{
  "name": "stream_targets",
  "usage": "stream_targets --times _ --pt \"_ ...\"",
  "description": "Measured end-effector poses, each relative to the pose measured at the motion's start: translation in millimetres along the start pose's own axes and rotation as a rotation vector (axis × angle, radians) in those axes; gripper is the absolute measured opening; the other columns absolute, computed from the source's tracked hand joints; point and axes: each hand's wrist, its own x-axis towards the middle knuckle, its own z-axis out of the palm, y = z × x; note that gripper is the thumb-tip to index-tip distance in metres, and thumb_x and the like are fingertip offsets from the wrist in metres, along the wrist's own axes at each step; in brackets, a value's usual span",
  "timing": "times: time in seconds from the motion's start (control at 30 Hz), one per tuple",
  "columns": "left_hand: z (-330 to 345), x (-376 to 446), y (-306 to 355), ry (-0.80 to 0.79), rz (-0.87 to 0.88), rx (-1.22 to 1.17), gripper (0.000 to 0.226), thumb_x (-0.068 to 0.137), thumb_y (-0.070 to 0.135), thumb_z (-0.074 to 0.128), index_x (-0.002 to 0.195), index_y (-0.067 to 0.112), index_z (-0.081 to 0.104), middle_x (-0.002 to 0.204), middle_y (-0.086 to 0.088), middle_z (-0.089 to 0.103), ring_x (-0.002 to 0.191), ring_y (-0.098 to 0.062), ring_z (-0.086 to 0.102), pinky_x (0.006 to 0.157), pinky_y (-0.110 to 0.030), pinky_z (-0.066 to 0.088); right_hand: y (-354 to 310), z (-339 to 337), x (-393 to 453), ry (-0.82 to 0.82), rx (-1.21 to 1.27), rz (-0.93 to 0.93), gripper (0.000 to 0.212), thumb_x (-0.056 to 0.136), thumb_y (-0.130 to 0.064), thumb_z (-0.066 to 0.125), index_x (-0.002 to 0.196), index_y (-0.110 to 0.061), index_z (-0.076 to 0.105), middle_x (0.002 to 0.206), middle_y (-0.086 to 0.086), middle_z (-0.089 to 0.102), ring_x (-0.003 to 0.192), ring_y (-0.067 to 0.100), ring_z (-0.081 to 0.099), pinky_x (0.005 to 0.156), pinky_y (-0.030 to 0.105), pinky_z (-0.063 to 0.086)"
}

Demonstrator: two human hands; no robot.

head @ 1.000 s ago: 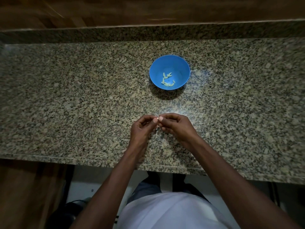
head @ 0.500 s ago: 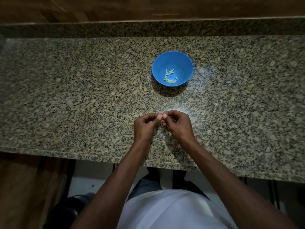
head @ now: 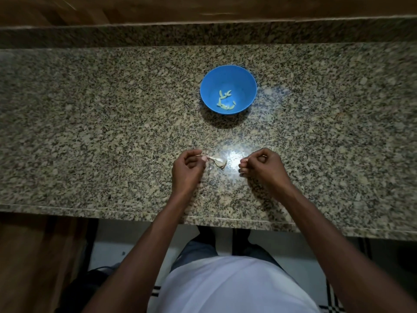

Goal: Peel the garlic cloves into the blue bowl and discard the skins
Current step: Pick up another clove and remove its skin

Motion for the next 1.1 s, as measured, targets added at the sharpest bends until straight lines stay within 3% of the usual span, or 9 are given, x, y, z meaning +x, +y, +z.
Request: stream_targets --times 0.07,0.17,0.3,0.5,0.6,0.7,0.83,1.0,1.1 --pt "-1 3 -5 0.008 0.001 0.035 0.021 0.096 0.015 0.073 0.117 0.014 0.069 0.093 -0.001 0.068 0.077 -0.01 0.061 0.066 -0.025 0.053 0 -6 7 -0.007 -0.077 -0.008 0.009 0.103 -0.002 0.059 0.102 0.005 0.064 0.096 0.029 0.073 0.08 0.035 0.074 0.081 0.057 0.064" --pt "0 8 -10 0.028 0.041 0.154 0.019 0.097 0.014 0.07 0.116 0.016 0.067 0.095 -0.004 0.069 0.079 -0.012 0.062 0.072 -0.029 0.056 1 -9 14 -0.019 -0.266 -0.09 0.013 0.102 -0.01 0.063 0.099 -0.006 0.075 0.086 0.016 0.077 0.081 0.033 0.077 0.079 0.054 0.065" --pt "2 12 -18 0.031 0.189 0.37 0.017 0.097 0.007 0.064 0.113 0.013 0.067 0.11 -0.007 0.07 0.097 -0.02 0.067 0.081 -0.034 0.06 -4 -1 16 -0.107 -0.627 -0.276 0.019 0.098 -0.005 0.063 0.102 -0.007 0.082 0.085 0.006 0.079 0.076 0.018 0.077 0.076 0.044 0.066" --pt "-4 19 -21 -0.042 0.317 0.593 0.031 0.089 0.019 0.075 0.119 0.02 0.064 0.115 0.008 0.046 0.119 -0.021 0.052 0.101 -0.039 0.053 -11 13 16 -0.164 -0.962 -0.49 0.018 0.091 0.003 0.069 0.083 -0.011 0.075 0.066 -0.002 0.069 0.056 0.006 0.066 0.054 0.026 0.056" --pt "-10 24 -21 -0.037 0.323 0.633 0.031 0.09 0.02 0.074 0.119 0.02 0.065 0.116 0.006 0.047 0.122 -0.02 0.048 0.104 -0.041 0.05 -14 18 16 -0.173 -1.086 -0.539 0.022 0.084 0.007 0.064 0.077 -0.012 0.071 0.071 0.0 0.065 0.061 0.014 0.062 0.056 0.033 0.054" --pt "-12 25 -20 -0.048 0.326 0.642 0.03 0.091 0.021 0.073 0.12 0.018 0.065 0.122 0.002 0.05 0.121 -0.015 0.042 0.103 -0.036 0.047 -13 22 17 -0.169 -1.204 -0.591 0.019 0.092 -0.001 0.059 0.078 -0.01 0.069 0.08 0.002 0.058 0.068 0.017 0.056 0.056 0.031 0.047" --pt "-10 23 -17 -0.04 0.309 0.663 0.031 0.092 0.02 0.073 0.121 0.017 0.065 0.124 0.001 0.051 0.122 -0.013 0.039 0.1 -0.03 0.041 -14 31 16 -0.16 -1.384 -0.692 0.028 0.101 -0.001 0.054 0.074 -0.006 0.057 0.076 0.009 0.055 0.061 0.018 0.049 0.055 0.04 0.05" --pt "-12 25 -16 -0.056 0.302 0.661 0.03 0.091 0.018 0.074 0.12 0.018 0.064 0.121 0.004 0.05 0.122 -0.014 0.04 0.102 -0.032 0.044 -24 34 16 -0.242 -1.448 -0.713 0.028 0.103 -0.003 0.051 0.075 -0.007 0.05 0.08 0.013 0.054 0.064 0.023 0.052 0.056 0.039 0.048" --pt "-13 26 -14 -0.065 0.295 0.665 0.03 0.091 0.017 0.073 0.119 0.018 0.064 0.119 0.007 0.048 0.122 -0.014 0.041 0.1 -0.03 0.042 -19 30 18 -0.242 -1.438 -0.747 0.027 0.105 -0.009 0.053 0.078 -0.004 0.057 0.081 0.01 0.053 0.064 0.021 0.051 0.056 0.04 0.052"
